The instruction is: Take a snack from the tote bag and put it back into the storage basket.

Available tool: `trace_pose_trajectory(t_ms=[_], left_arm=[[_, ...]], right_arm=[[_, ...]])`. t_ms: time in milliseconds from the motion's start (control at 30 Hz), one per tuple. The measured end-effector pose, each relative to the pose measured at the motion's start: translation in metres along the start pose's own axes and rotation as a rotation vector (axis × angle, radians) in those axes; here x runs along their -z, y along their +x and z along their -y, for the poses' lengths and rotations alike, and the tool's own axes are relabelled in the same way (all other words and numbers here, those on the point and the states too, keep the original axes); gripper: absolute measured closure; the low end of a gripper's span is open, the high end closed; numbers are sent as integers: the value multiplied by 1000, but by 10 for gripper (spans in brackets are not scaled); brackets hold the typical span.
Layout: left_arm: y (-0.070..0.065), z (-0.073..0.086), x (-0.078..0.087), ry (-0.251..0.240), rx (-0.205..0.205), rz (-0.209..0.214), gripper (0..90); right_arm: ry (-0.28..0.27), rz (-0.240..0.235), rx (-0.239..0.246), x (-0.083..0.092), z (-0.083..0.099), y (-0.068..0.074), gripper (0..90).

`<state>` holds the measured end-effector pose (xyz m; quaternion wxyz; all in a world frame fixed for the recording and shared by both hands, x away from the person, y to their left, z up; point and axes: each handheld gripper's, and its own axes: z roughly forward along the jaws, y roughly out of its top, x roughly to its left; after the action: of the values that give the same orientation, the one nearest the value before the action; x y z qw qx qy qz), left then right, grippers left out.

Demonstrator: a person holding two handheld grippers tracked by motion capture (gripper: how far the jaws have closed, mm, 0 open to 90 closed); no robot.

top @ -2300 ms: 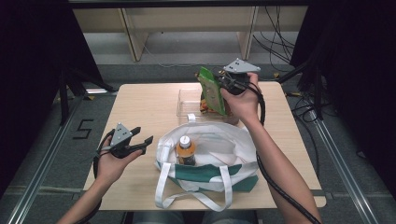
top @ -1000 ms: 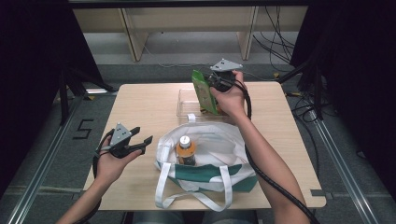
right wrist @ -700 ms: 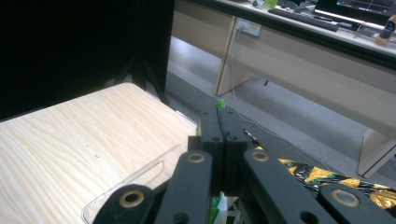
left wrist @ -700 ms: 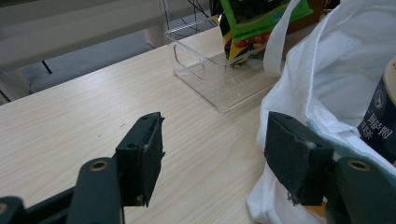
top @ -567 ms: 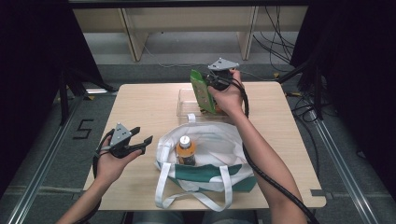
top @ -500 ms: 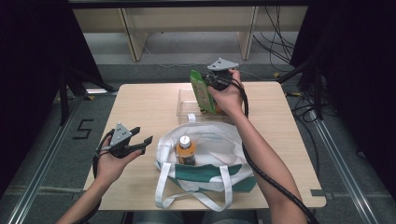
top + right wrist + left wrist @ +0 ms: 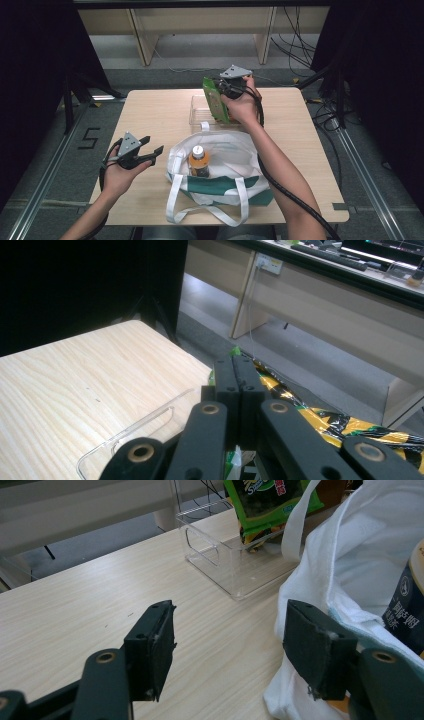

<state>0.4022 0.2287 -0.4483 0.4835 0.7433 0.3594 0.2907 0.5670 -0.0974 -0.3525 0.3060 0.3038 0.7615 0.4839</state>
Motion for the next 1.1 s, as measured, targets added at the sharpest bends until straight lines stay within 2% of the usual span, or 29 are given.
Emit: trace_pose_trajectory(t_ms=[100,167,233,267,300,333,400,433,467,500,767,800,833,867,967,1100], left_arm=[[0,0,0,2,0,1,370],[1,0,-1,-8,-9,8,370],[0,0,0,1,0,1,369],[-1,0,0,6,-1,-2,369],[0,0,0,5,-1,-2,369],[0,0,-1,-8,-6,5,369],[0,0,0,5,-3,-1,369],[0,0,0,-1,-3,3,369],[0,0,0,-1,1,1,370],[0,0,0,-1,3,1,370],[0,0,0,0,-1,3,370],[1,0,-1,-7,-8,10,369],[1,0,-1,-6,-6,9,370],[1,0,-1,-7,-7,10,370],[0,0,-1,-7,-8,10,370],[0,0,-1,-5,-2,6,370]], right_arm=[[1,8,-1,-1,1,0,900],[-6,8,21,-2,1,0,900],[10,-6,3,-2,0,1,900],[-13,6,42,-4,0,-1,900],[2,2,10,-3,0,2,900],[-4,7,17,-4,0,2,900],[-2,5,27,-6,0,2,900],[0,5,15,-6,0,3,900],[8,-7,22,-7,0,2,900],[-5,6,28,-8,1,3,900],[7,3,21,-12,5,3,900],[-2,1,53,-14,5,2,900],[5,0,24,-13,6,4,900],[7,3,21,-13,6,4,900],[8,2,35,-15,7,4,900],[22,3,29,-17,10,5,900]])
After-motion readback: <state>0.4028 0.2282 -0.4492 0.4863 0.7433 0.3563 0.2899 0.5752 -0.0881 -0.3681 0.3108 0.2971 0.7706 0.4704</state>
